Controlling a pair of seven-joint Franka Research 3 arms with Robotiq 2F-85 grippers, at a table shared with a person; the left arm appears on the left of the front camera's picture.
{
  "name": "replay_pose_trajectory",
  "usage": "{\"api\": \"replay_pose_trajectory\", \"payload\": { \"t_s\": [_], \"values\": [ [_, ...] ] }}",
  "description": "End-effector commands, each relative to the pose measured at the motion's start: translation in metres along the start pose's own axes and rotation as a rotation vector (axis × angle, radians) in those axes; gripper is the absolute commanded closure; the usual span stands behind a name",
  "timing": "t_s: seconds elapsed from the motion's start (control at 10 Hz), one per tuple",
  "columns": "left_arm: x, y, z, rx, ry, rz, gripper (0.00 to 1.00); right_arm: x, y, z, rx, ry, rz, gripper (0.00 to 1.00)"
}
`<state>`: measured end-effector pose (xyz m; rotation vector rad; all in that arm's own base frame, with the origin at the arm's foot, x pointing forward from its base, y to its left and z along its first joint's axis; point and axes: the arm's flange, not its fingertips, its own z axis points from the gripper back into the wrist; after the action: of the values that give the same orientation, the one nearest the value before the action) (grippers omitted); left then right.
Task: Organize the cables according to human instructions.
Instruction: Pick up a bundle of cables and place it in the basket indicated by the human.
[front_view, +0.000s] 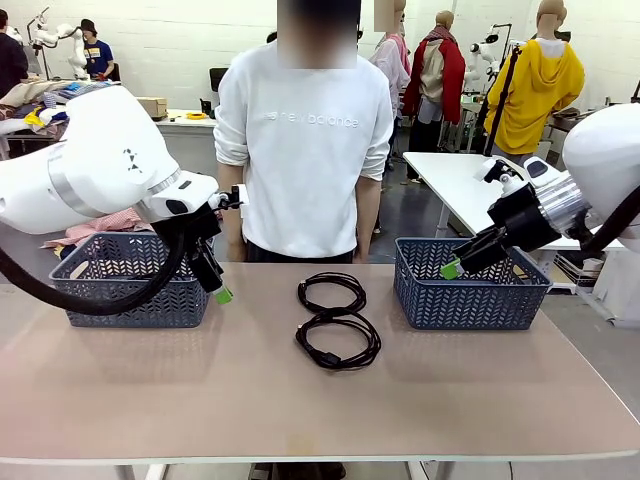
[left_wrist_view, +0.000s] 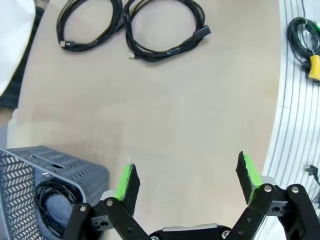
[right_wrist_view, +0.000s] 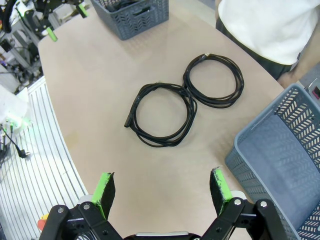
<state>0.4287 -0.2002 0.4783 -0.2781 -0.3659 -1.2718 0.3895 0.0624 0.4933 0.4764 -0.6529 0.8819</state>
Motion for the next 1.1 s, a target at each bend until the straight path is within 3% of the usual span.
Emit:
{"api": "replay_pose_trajectory", "payload": {
  "t_s": [0.0,1.0],
  "values": [
    [0.001,0.005,0.0004,-0.012,0.003,0.004,0.0,0.0011,-0.0029,-0.0017,0.015,-0.027,0.02,0.0],
    [0.001,0.005,0.0004,-0.012,0.003,0.004,0.0,0.0011,-0.0029,-0.0017,0.015,-0.027,0.02,0.0]
  ]
}}
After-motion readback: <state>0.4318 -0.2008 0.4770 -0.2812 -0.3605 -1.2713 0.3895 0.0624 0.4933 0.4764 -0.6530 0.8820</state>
